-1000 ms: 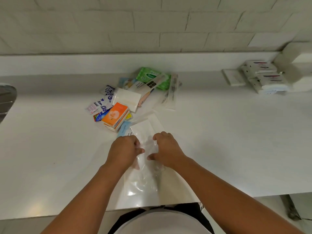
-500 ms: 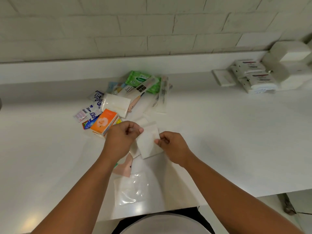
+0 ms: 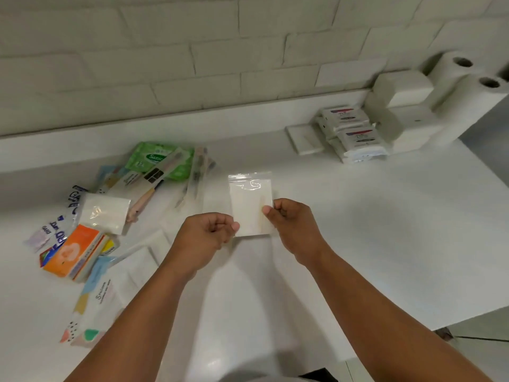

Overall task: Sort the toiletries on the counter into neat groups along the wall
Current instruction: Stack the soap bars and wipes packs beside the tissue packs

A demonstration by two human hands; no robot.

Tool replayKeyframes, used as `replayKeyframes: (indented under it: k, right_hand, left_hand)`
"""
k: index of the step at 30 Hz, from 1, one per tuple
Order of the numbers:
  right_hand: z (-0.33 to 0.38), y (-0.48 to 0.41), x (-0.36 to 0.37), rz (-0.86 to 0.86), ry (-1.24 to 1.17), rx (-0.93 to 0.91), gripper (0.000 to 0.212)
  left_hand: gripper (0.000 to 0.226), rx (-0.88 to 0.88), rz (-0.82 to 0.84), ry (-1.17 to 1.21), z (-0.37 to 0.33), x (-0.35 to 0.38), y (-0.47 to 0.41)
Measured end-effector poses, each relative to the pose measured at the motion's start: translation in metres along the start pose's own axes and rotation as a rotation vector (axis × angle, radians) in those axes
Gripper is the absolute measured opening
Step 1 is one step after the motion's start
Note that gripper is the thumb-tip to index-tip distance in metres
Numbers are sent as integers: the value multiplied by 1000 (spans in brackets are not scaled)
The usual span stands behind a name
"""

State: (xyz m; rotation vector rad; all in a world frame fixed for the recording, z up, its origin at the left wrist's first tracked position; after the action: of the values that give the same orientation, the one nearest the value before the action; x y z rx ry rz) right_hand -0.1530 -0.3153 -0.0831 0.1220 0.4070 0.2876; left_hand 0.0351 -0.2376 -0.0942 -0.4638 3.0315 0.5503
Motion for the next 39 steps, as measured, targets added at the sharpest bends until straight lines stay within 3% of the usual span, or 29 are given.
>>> replayKeyframes:
  k: [8, 19, 28, 39]
  right_hand:
    - [-35, -67, -101, -105, 123, -30, 35]
    - [-76, -132, -145, -125, 143, 68, 15]
    - [-80, -169, -137, -159, 421, -109, 49]
    - [-86, -207, -129, -86, 626, -125, 70]
  left_hand:
    - [3, 18, 12, -37, -19, 109, -68]
    - [7, 55, -114, -2, -32, 163, -144]
    - [13, 94, -180, -133, -66, 180, -234]
    - [10, 2, -162, -253, -53, 203, -282]
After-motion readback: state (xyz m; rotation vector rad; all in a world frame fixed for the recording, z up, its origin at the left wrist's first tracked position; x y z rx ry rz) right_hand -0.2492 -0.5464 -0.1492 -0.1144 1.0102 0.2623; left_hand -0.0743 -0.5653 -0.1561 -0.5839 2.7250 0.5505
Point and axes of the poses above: each hand's wrist, its own y-axis away from the middle knuckle, its own x-axis out of the palm, z = x × y, the point moved 10 cm from there along -y, towards the middle knuckle, and after that the axes turned 8 degrees about y, right-handed, at the moved point
